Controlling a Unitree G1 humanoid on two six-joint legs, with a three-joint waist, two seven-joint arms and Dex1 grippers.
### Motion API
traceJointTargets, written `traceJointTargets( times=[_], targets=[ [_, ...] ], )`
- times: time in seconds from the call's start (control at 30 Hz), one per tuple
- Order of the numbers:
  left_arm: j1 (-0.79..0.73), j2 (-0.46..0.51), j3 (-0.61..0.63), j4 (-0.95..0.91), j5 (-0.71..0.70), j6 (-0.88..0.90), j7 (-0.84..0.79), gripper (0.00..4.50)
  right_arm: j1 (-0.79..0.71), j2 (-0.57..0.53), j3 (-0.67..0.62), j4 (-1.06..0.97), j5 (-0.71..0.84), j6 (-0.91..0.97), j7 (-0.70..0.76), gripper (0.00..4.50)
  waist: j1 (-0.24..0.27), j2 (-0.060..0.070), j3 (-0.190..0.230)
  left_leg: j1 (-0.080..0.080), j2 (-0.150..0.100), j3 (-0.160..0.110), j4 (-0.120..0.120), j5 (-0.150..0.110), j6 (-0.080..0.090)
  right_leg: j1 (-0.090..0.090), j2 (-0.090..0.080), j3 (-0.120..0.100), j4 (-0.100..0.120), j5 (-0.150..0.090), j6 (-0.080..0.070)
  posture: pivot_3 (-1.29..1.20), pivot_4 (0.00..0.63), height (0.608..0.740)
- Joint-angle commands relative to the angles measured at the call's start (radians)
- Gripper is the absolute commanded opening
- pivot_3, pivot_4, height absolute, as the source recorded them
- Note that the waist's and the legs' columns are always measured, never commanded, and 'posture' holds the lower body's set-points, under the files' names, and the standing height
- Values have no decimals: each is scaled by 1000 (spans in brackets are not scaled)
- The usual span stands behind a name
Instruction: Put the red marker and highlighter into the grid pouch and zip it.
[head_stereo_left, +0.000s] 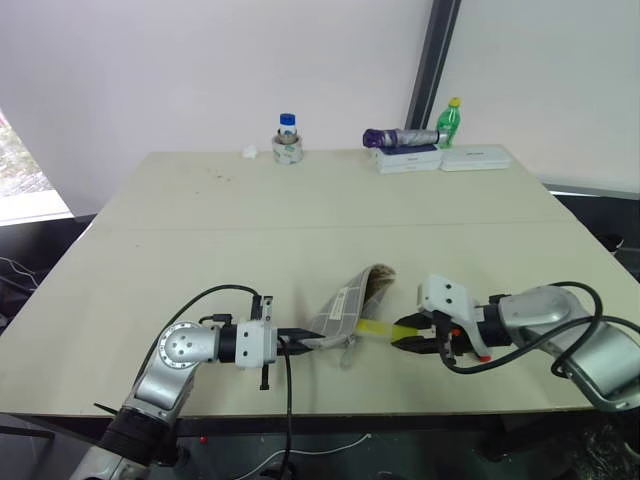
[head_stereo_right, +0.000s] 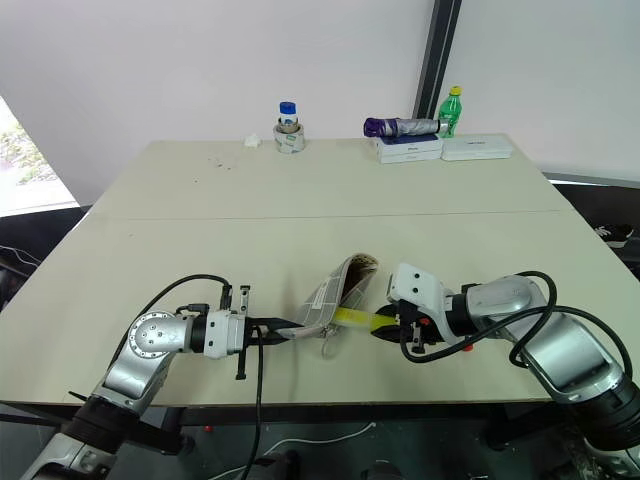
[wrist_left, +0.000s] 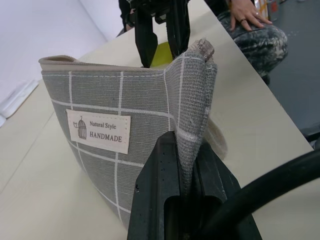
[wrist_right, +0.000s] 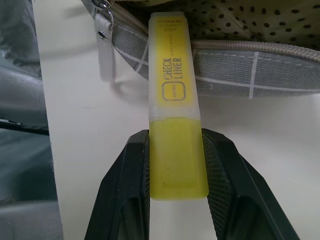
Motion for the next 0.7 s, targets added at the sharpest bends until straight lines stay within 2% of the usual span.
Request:
traceJointTargets(
  times=[0.03,0.27,0.7],
  targets=[
    [-21,-15,33,-10,-33,-8,35,0,16,-30,-72,-10,1,-2,-7,903,1,0,0,0,0,0,0,0,0,0,0,0,0,0,0,0,150,736],
    [-29,-10,65,21,-27,-11,75,0,93,-79,-261,9,26,22,-30,903,2,0,0,0,0,0,0,0,0,1,0,-1,0,0,0,0,150,736],
    [-52,-17,68,64,-30,-33,87,0,142,-79,-312,45,24,35,-67,903,-1,0,0,0,0,0,0,0,0,1,0,-1,0,0,0,0,150,736]
  ],
)
